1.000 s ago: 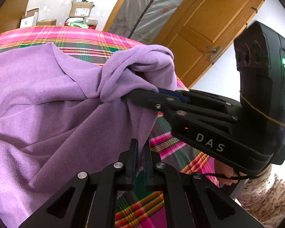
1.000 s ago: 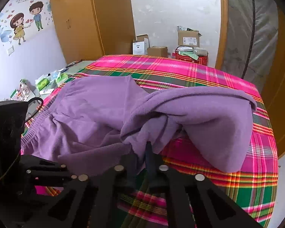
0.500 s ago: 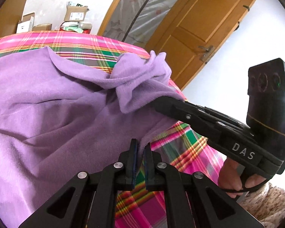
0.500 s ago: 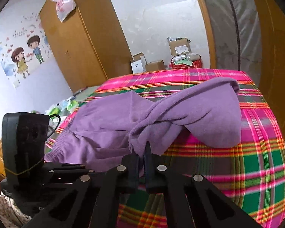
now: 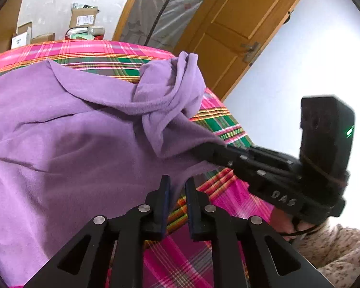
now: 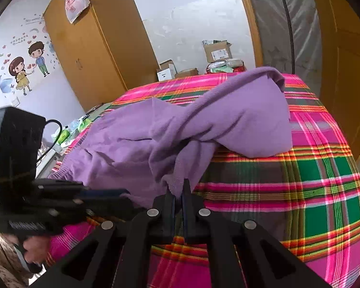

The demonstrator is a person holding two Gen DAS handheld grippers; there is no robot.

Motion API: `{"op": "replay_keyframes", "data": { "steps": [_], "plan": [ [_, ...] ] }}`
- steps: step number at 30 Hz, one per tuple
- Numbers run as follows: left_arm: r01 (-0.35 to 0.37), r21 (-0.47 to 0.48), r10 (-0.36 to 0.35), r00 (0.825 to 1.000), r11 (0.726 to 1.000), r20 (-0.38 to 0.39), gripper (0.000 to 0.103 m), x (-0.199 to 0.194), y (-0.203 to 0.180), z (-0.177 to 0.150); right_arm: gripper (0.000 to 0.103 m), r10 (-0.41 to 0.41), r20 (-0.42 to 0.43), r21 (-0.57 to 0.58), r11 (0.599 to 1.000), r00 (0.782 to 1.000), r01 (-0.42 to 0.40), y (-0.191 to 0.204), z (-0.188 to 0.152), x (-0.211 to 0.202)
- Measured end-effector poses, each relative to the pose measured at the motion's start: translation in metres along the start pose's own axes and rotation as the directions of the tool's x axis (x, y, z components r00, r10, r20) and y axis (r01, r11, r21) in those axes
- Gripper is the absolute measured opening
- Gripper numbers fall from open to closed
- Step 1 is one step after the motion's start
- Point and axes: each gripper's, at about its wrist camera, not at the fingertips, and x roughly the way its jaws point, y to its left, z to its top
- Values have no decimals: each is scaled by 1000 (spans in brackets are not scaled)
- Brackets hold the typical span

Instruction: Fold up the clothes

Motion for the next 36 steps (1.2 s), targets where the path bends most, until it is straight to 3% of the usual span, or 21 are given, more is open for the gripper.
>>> {"op": "replay_keyframes", "data": {
  "steps": [1, 5, 6, 12, 17, 20, 23, 29, 32, 36],
  "plan": [
    [6, -11, -6, 1000, 1000, 5, 22, -2, 2, 2, 4, -2, -11, -1, 1000, 1000, 2, -1, -1, 1],
    [37, -80, -36, 999, 996, 17, 27, -6, 16, 15, 6, 12, -65, -22, 1000, 998, -13, -5, -2, 6],
    [52, -117, -51, 999, 992, 19, 33, -6, 23, 20, 6, 11, -70, -33, 999, 997, -14, -6, -3, 5],
    [119, -338, -110, 993, 934, 45, 37, 5, 69, 53, 4, -14, -75, -106, 994, 997, 6, -2, -7, 2],
    [159, -440, -164, 986, 884, 27, 37, 27, 91, 67, 5, 7, -121, -110, 994, 993, -21, -5, -6, 4],
    [152, -464, -162, 987, 873, 18, 36, 34, 96, 70, 8, 50, -117, -104, 993, 992, -62, -11, 5, -6],
    [161, -481, -174, 985, 862, 18, 36, 40, 99, 73, 22, 56, -89, -114, 991, 994, -66, -13, 21, -14],
    [173, -490, -192, 981, 854, 12, 35, 55, 94, 83, 25, 72, -26, -110, 991, 997, -74, -14, 53, -21],
    [171, -499, -190, 982, 850, 12, 34, 56, 94, 85, 27, 68, -47, -78, 994, 997, -72, -13, 60, -11],
    [165, -492, -182, 983, 855, 13, 15, 54, 95, 83, 27, 56, -63, -38, 998, 996, -59, -18, 69, 7]
  ]
}}
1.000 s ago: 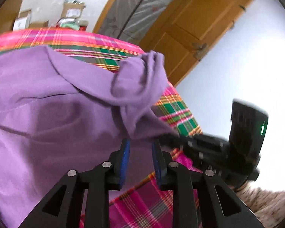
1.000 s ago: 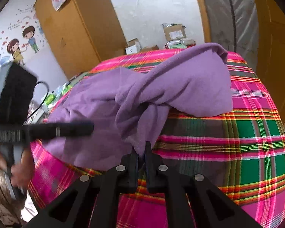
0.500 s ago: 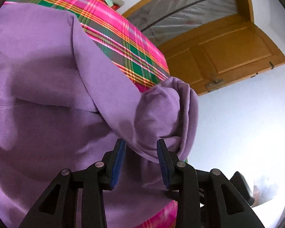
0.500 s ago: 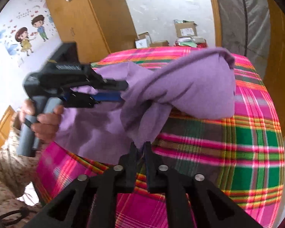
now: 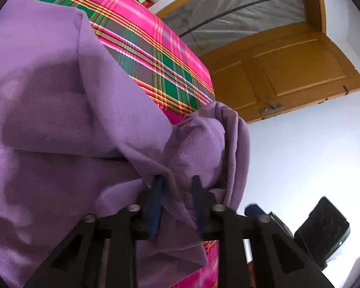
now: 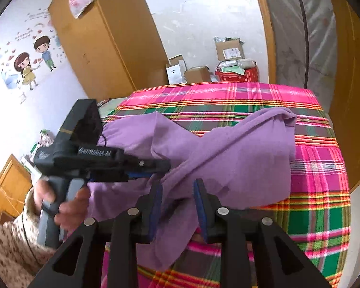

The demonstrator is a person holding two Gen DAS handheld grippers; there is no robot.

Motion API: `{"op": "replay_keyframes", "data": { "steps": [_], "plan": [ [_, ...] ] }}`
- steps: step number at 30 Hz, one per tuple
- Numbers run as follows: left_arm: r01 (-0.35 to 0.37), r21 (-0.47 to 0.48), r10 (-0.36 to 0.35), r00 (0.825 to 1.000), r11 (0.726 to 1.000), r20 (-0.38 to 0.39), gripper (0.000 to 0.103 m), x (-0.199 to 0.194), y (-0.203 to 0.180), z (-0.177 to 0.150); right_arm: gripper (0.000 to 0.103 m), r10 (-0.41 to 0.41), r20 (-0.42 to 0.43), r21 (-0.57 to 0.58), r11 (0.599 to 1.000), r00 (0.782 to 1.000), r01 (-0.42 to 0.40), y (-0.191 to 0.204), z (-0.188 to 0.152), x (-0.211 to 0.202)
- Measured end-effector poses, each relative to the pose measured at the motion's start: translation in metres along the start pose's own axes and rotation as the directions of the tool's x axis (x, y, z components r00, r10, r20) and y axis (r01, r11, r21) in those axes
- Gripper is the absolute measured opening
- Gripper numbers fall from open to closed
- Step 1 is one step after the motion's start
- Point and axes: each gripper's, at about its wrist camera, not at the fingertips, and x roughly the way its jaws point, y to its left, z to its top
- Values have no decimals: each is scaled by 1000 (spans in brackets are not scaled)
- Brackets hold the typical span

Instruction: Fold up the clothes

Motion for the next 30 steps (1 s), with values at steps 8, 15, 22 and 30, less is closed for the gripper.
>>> {"op": "replay_keyframes", "data": {
  "steps": [8, 15, 22, 30],
  "plan": [
    [5, -3, -5, 1000, 1000, 29, 11, -9, 3, -1, 18, 42, -25, 126, 991, 999, -39, -21, 11, 18],
    [-2, -10, 2, 1000, 1000, 26, 11, -4, 4, 0, 2, 35, 5, 119, 992, 999, -35, -18, 9, 15],
    [4, -16, -3, 999, 1000, 38, 11, -8, 4, 0, 1, 12, 50, 104, 994, 999, -17, -17, 4, -5],
    [-12, -15, 13, 998, 1000, 59, 11, -6, 1, 1, 1, -2, 68, 177, 984, 998, -10, -36, -19, -21]
  ]
}}
